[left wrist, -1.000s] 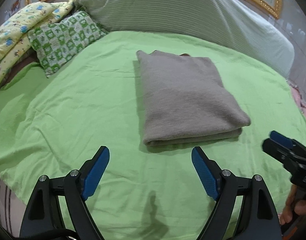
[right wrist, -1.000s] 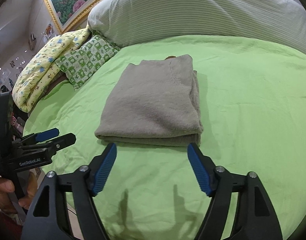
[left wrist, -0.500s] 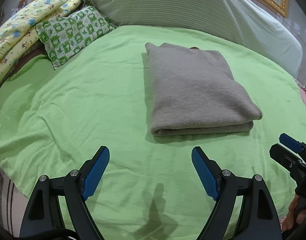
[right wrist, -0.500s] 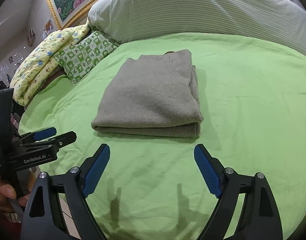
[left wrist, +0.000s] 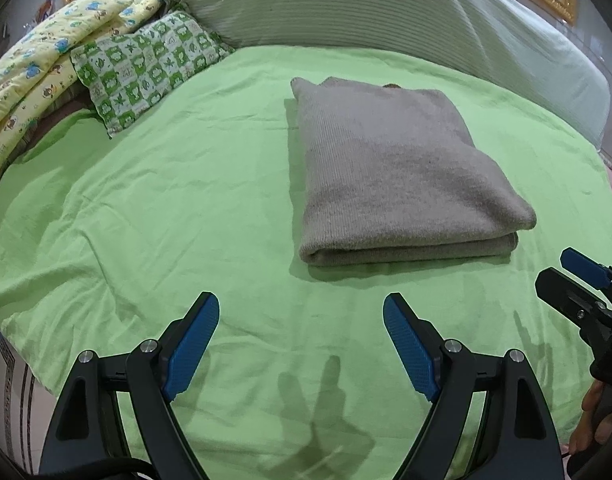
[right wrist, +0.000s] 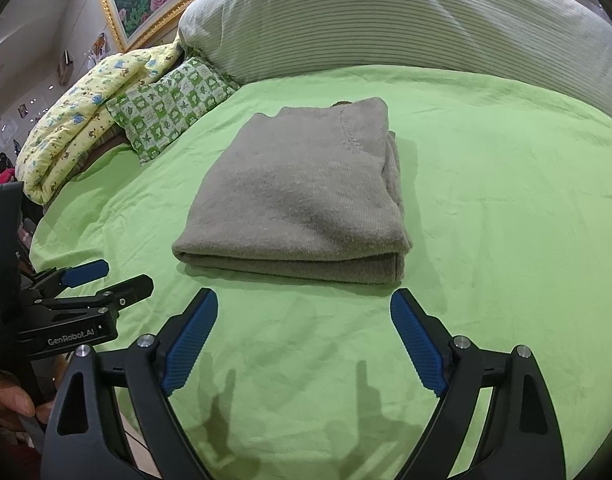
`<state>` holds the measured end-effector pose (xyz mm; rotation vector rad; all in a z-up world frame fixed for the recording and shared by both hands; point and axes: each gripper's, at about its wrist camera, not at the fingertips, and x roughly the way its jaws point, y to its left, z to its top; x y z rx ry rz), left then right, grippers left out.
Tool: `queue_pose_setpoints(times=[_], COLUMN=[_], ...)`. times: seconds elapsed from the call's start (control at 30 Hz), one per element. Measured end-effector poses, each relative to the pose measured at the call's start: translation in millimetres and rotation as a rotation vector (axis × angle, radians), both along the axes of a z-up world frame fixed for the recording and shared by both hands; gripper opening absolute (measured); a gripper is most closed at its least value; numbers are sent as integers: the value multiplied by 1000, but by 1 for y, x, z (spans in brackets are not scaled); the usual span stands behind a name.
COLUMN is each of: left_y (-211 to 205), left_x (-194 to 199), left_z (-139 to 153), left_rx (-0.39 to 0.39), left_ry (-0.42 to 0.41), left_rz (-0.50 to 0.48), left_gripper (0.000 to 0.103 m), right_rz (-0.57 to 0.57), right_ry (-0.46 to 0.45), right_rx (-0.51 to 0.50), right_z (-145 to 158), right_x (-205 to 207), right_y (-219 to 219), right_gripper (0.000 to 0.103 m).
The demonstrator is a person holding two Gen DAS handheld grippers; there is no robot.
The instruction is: Fold small clothes
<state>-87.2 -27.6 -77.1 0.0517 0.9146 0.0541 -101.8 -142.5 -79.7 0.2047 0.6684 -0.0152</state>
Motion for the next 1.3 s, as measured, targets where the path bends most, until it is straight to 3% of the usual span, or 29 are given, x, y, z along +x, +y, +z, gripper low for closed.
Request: queue_pose_setpoints(times=[1.3], left_y=[4], left_x=[17], left_z=[-2], left_rx=[-40], left_ry=[7], left_rz=[6], left_gripper=[85], right_rz=[12], right_ry=[8], right_rx=[-9], right_z=[-3], right_x=[16], right_y=[6], right_gripper=[90])
